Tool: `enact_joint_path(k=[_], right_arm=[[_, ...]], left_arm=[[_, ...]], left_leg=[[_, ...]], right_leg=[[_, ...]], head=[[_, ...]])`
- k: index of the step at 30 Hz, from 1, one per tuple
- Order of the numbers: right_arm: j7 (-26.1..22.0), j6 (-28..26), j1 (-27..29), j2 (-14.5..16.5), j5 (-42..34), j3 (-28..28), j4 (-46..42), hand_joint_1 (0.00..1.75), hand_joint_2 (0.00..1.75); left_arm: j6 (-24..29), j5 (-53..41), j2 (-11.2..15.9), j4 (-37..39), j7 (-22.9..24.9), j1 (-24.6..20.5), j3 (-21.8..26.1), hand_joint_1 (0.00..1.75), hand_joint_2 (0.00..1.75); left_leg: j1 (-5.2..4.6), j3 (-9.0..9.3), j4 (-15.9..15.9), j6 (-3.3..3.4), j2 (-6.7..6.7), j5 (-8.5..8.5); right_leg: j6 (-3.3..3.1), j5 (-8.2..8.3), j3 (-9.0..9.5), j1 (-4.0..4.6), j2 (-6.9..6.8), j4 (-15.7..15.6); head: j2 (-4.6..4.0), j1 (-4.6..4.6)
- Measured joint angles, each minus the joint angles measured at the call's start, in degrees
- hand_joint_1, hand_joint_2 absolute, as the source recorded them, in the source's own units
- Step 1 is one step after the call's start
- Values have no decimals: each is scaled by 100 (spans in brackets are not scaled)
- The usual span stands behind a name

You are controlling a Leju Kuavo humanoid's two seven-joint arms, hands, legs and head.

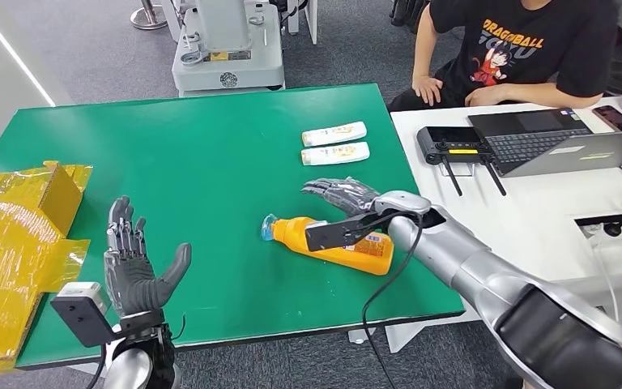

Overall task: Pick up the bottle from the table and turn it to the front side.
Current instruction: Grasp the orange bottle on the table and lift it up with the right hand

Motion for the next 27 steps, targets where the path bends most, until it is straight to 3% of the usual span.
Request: enact_joint_path(k=[16,27], right_arm=[[589,56,35,33,166,-84,281,0,175],[681,198,595,-232,80,-279,43,0,175]], left_arm=[[6,2,0,9,49,-22,2,0,175],[-50,26,-7,9,115,-25,2,0,175]], left_leg=[[0,8,0,-3,0,4],[-2,5,1,9,-3,15]], right_leg=[[-1,1,3,0,0,-3],[7,15,9,-2,-7,-6]], head=[[0,0],[0,0]])
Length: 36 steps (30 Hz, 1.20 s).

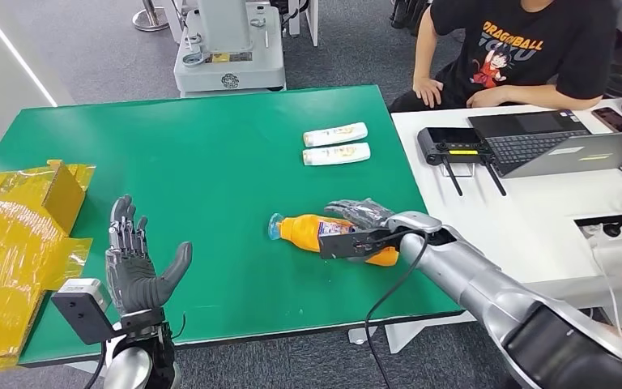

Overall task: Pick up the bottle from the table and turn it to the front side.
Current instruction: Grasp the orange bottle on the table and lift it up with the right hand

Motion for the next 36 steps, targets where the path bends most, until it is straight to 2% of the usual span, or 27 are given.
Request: enact_joint_path(k=[10,11,14,15,21,33,36], right_arm=[[300,165,415,-418,4,-105,-521,0,175],[334,191,453,-481,8,-123,-605,12,175],[406,249,556,-666,20,-166,-836,140,175],[412,259,578,-728,26,-174,-897,171,175],[280,235,608,-941,106,-216,-1064,175,175],[116,-206,608,-851,186,-321,-1056,175,175],[16,-553,661,-785,202,-394,-1072,175,175]], left_arm=[[-157,108,-44,38,44,-45,-30,0,175],[-167,121,-44,51,43,-59,-45,0,175],[-181,158,-46,81,31,-83,-88,0,175],[-183,174,-46,90,20,-83,-93,0,175],[-170,203,-46,138,-14,-80,-93,0,175],[-125,192,-47,153,-65,-79,-92,0,175],[-91,184,-45,153,-84,-72,-92,0,175]], left_leg=[[-1,-4,1,0,-1,0],[-1,-5,1,0,-1,-1],[-1,-8,1,0,1,-1],[-1,-10,1,0,1,-1],[-1,-14,1,0,2,0],[0,-23,0,0,-1,0],[0,-29,0,0,-1,0]], right_leg=[[1,2,-8,-1,0,-1],[1,2,-9,-1,1,-1],[1,2,-11,-1,3,0],[1,2,-12,-1,3,0],[1,3,-14,-1,4,0],[1,2,-22,1,1,2],[1,2,-25,1,1,3]], head=[[0,1],[0,1],[0,0],[0,1],[0,1],[0,1],[0,1]])
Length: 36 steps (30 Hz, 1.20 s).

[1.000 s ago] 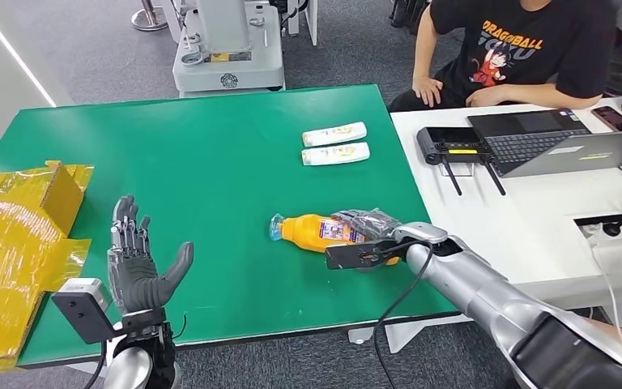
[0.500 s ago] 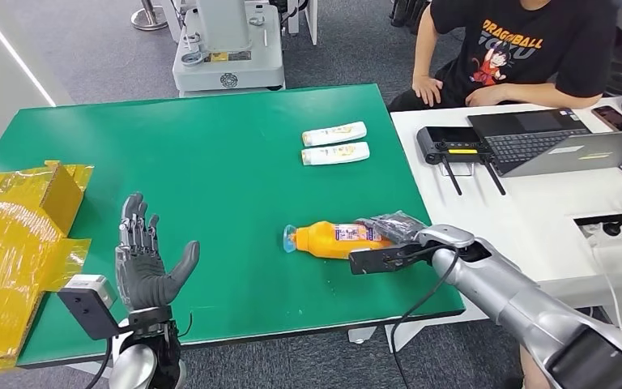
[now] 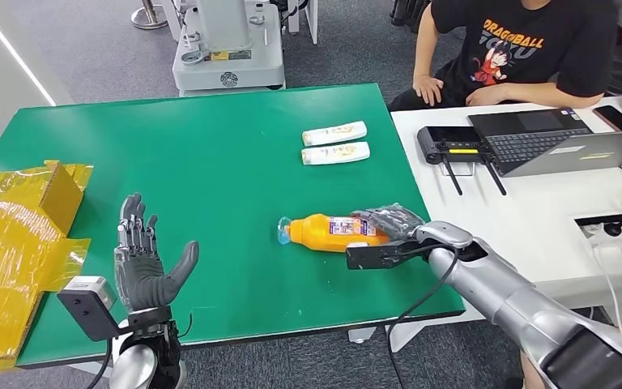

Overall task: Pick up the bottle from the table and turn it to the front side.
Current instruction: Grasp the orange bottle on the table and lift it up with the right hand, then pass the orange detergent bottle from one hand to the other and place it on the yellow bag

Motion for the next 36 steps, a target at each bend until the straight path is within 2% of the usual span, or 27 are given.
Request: enact_joint_path(k=[6,9,14,20,27,30,34,36], right_arm=[[-260,-1489,479,263,-101,-654,-632,175,175],[-429,-1997,827,362,-245,-1087,-1103,175,175],[-695,-2481,1281,460,-474,-1608,-1699,175,175],[-1101,-2985,1665,602,-706,-1975,-2203,175,175],[-1429,-3114,1895,732,-934,-2124,-2420,175,175],[-1519,-3088,1900,785,-979,-2137,-2413,175,175],[-1723,-2966,1829,917,-1016,-2115,-2304,175,175],[-1800,-2912,1673,1009,-979,-2071,-2132,175,175]], left_arm=[[97,-35,-1,2,-31,13,2,0,175],[117,-54,-2,8,-34,12,2,0,175],[146,-56,-2,45,-38,-14,2,0,175],[112,-115,3,114,64,-163,2,0,175],[189,-722,11,175,150,-415,-2,0,175],[-87,-705,14,176,258,-514,-5,0,175],[-1302,-363,42,243,562,-799,-46,0,175],[-1686,-265,46,299,697,-1014,-52,0,175]], left_leg=[[3,-6,0,0,-10,0],[3,-11,0,0,-15,0],[2,-13,-1,-1,-13,-1],[2,-13,0,-1,-11,0],[2,-12,-1,-1,-8,0],[2,-13,-1,-1,-8,0],[3,-16,-1,-4,-6,3],[2,-16,-1,-6,4,5]], right_leg=[[-2,-4,-6,1,-9,0],[-2,-6,-10,1,-14,0],[-3,-6,-12,1,-12,0],[-3,-5,-13,1,-10,0],[-4,-5,-15,1,-8,1],[-4,-5,-16,1,-7,1],[-6,-3,-17,1,-6,3],[-11,3,-21,1,1,6]], head=[[0,-1],[0,-1],[0,0],[0,-1],[0,0],[0,-1],[0,1],[0,-1]])
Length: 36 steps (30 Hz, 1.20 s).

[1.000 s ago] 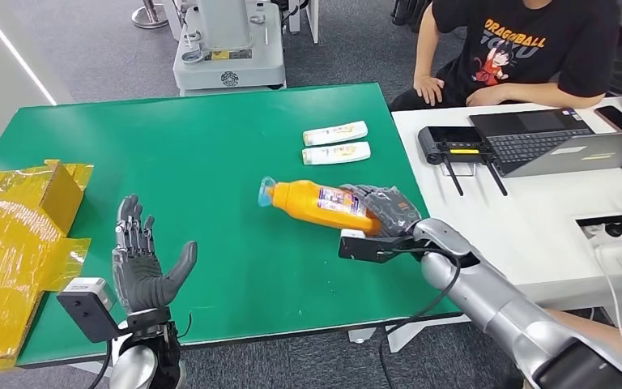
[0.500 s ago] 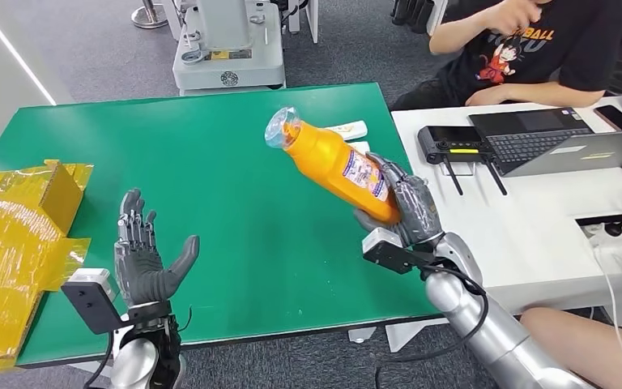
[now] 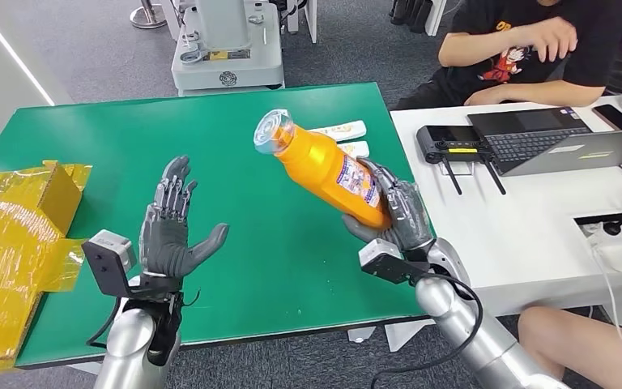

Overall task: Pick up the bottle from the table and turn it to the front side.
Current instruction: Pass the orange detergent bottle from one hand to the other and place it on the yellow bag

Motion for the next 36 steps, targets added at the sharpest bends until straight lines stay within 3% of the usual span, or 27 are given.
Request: enact_joint_path(k=[5,13,36], right_arm=[[-161,215,-666,218,67,115,714,175,175],[-363,271,-1531,553,104,312,1656,175,175],[-451,296,-1845,1296,-39,566,2202,175,175]], left_arm=[[-388,182,3,101,212,-407,-12,0,175],[-613,398,-32,180,356,-677,-153,0,175],[-158,478,-325,1382,403,-1118,-258,0,175]], left_leg=[[0,0,1,-5,5,10],[0,-2,1,-6,2,12],[1,-9,0,-7,3,12]], right_leg=[[-4,9,-6,0,6,3],[-5,9,-10,0,4,6],[-5,9,-18,0,6,8]], head=[[0,0],[0,0],[0,-1]])
